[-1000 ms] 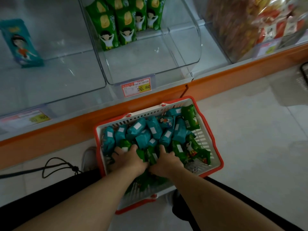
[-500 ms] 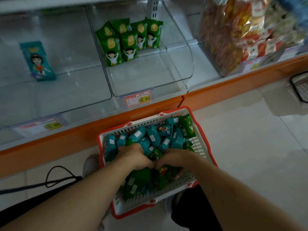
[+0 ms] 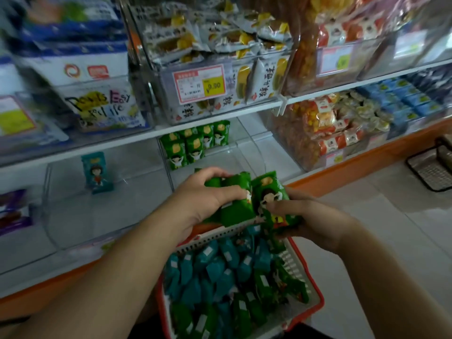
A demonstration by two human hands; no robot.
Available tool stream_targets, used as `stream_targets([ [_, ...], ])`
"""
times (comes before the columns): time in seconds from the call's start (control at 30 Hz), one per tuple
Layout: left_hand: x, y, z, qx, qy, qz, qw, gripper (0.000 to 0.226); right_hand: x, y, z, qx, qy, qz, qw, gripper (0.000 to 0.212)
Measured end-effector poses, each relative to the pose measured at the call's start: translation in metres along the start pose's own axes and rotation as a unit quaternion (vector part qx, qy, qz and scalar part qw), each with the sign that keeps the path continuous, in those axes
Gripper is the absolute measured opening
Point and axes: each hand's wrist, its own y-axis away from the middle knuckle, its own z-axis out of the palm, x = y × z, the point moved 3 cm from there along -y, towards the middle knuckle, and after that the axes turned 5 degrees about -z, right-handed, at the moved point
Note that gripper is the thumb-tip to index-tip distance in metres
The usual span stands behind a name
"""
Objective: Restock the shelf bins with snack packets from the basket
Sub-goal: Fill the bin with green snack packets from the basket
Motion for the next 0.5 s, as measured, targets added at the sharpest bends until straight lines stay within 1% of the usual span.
stream_targets([
  [0.07,0.012,-0.004,0.001,0.027,0.026,0.023,0.999,0.041,-0.012,-0.008,0.007,0.019,-0.023,-0.038,0.999,0.039],
  [0.17,0.021,-0.020,0.003,0.079,0.036,0.053,0.995,0.032,-0.025,-0.030,0.016,0.044,-0.034,-0.075,0.996,0.036],
  [0.27,0.020,-0.040,0.001,0.116,0.077,0.049,0.989,0.025,-0.034,-0.060,0.021,0.078,-0.019,-0.100,0.992,0.032],
  [0.4,0.008,-0.073,-0.007,0.146,0.088,0.037,0.985,0.029,-0.040,-0.105,0.029,0.089,0.034,-0.115,0.989,0.035],
  [0.5,-0.010,-0.101,-0.013,0.160,0.054,0.007,0.986,0.040,-0.038,-0.139,0.035,0.096,0.109,-0.117,0.982,0.038],
])
